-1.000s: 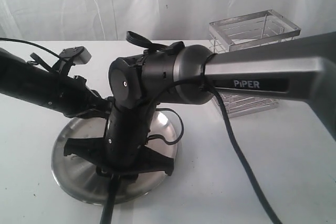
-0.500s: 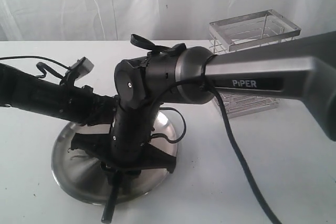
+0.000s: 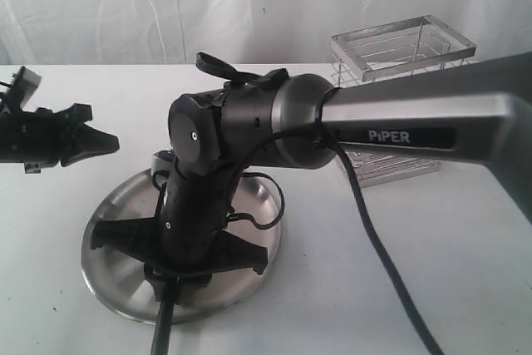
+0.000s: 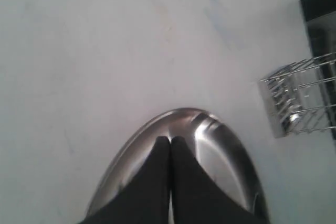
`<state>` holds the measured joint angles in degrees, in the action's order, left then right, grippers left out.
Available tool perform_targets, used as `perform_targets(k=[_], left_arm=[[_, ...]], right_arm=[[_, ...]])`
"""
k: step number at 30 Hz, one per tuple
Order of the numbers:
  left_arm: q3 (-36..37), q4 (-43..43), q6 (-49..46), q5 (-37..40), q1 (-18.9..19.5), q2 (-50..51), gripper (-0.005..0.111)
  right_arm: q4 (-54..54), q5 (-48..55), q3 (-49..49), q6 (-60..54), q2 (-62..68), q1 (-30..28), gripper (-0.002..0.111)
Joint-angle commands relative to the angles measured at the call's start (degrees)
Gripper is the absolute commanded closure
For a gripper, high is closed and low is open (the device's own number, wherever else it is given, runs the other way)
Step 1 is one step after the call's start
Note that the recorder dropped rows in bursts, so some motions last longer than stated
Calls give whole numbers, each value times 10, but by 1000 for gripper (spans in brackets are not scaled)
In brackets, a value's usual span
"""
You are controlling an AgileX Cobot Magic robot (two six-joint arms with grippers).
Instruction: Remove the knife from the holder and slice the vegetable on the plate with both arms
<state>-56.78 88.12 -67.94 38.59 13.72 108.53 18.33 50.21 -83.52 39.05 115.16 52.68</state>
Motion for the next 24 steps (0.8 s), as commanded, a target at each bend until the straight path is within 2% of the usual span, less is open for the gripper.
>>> perform_targets(k=[1,6,11,17,21,24], left_arm=[[0,56,-79,99,17,-2,106],[0,112,-104,127,15,7,106],[0,118,-105,159,15,39,106],[-15,118,-105,239,13,94,106],[-46,118,-105,306,-5,122,106],[-55,118,-105,311,-22,130,107]], right_arm=[[5,75,-4,-62,-49,-2,108],[24,130,-4,-78,-59,-21,108],[61,94,-4,-93,-45,-24,108],[75,85,-4,-83,-17,-27,108],[86,85,-4,-83,-2,-27,108],[86,85,-4,-83,-2,-27,108]])
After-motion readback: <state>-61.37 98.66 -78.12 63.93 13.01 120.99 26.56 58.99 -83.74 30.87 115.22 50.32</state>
